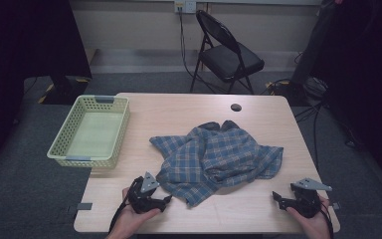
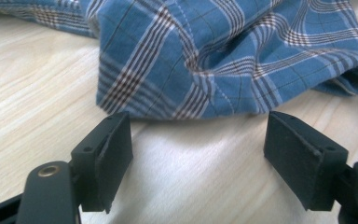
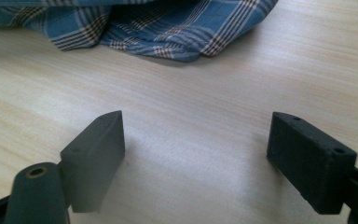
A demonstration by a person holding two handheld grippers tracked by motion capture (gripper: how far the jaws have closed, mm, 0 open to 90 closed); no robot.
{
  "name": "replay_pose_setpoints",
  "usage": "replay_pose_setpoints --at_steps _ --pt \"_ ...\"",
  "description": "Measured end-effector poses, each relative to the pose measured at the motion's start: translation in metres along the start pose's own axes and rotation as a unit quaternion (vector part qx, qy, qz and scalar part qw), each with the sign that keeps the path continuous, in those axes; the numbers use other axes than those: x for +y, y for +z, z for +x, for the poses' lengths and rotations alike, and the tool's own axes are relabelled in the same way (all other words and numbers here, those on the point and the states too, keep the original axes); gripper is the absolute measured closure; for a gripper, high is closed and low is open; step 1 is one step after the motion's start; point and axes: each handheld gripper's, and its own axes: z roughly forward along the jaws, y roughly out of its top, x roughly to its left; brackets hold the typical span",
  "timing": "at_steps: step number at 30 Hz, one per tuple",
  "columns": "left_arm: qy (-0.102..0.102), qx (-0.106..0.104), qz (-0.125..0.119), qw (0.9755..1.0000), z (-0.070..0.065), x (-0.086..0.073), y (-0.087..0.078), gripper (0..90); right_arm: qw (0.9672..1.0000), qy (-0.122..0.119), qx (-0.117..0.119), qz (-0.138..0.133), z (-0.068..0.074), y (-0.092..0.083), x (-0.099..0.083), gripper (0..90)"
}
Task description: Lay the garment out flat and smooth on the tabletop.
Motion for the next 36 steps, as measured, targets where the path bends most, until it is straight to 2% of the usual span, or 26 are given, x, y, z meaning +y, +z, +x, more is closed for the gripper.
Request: replay_pose_setpoints --at_steps 4,7,10,11,13,14,17,18,21,22,24,26,27,28,30,33,36 --pt "-0.001 0.001 0.008 1.0000 0.001 -0.001 -0.004 24.2 0.9999 -0.007 0.007 0.003 0.003 -0.002 0.000 24.8" --pt "0.003 0.004 0.013 0.9999 -0.001 0.000 -0.008 31.5 0.9997 -0.013 0.020 0.006 0.008 -0.004 0.001 32.5" --pt "0.013 0.011 0.005 0.9998 -0.004 0.000 -0.010 31.4 0.9995 -0.018 0.027 0.006 0.011 -0.004 0.002 33.4" --pt "0.017 0.004 -0.010 0.9998 -0.006 0.003 -0.014 31.4 0.9992 -0.026 0.029 -0.005 0.015 -0.007 0.003 33.4" --pt "0.018 0.001 -0.013 0.9997 -0.006 0.004 -0.015 31.3 0.9990 -0.027 0.031 -0.015 0.019 -0.010 0.007 32.4" --pt "0.014 -0.008 -0.025 0.9996 -0.006 0.007 -0.018 31.1 0.9988 -0.024 0.035 -0.023 0.020 -0.012 0.009 32.3" --pt "0.009 -0.007 -0.039 0.9992 -0.003 0.012 -0.022 30.7 0.9985 -0.023 0.039 -0.031 0.023 -0.013 0.014 32.3" --pt "-0.001 -0.004 -0.051 0.9987 0.000 0.018 -0.026 30.7 0.9980 -0.025 0.046 -0.036 0.026 -0.014 0.020 32.3" --pt "0.000 -0.001 -0.053 0.9986 0.001 0.024 -0.027 30.8 0.9975 -0.031 0.049 -0.040 0.029 -0.014 0.024 32.3" --pt "0.004 0.002 -0.055 0.9985 0.001 0.031 -0.027 31.3 0.9973 -0.033 0.054 -0.038 0.033 -0.013 0.028 33.0" --pt "0.010 0.000 -0.060 0.9982 -0.001 0.036 -0.027 35.1 0.9965 -0.038 0.062 -0.041 0.039 -0.011 0.033 34.3" --pt "0.035 -0.009 -0.069 0.9970 -0.008 0.050 -0.022 35.4 0.9954 -0.045 0.070 -0.047 0.048 -0.009 0.041 37.8" --pt "0.035 -0.009 -0.069 0.9970 -0.008 0.050 -0.022 35.5 0.9954 -0.045 0.070 -0.047 0.048 -0.009 0.041 37.8" --pt "0.042 -0.012 -0.068 0.9967 -0.012 0.062 -0.013 35.5 0.9940 -0.054 0.078 -0.055 0.055 -0.008 0.050 40.9" --pt "0.046 -0.014 -0.068 0.9965 -0.014 0.067 -0.009 35.5 0.9932 -0.058 0.083 -0.058 0.059 -0.007 0.055 41.0" --pt "0.044 -0.017 -0.069 0.9965 -0.015 0.082 0.004 35.5 0.9903 -0.071 0.096 -0.071 0.072 -0.002 0.075 45.3" --pt "0.037 -0.028 -0.048 0.9978 -0.010 0.096 0.022 35.4 0.9890 -0.083 0.101 -0.069 0.078 0.003 0.083 46.8"
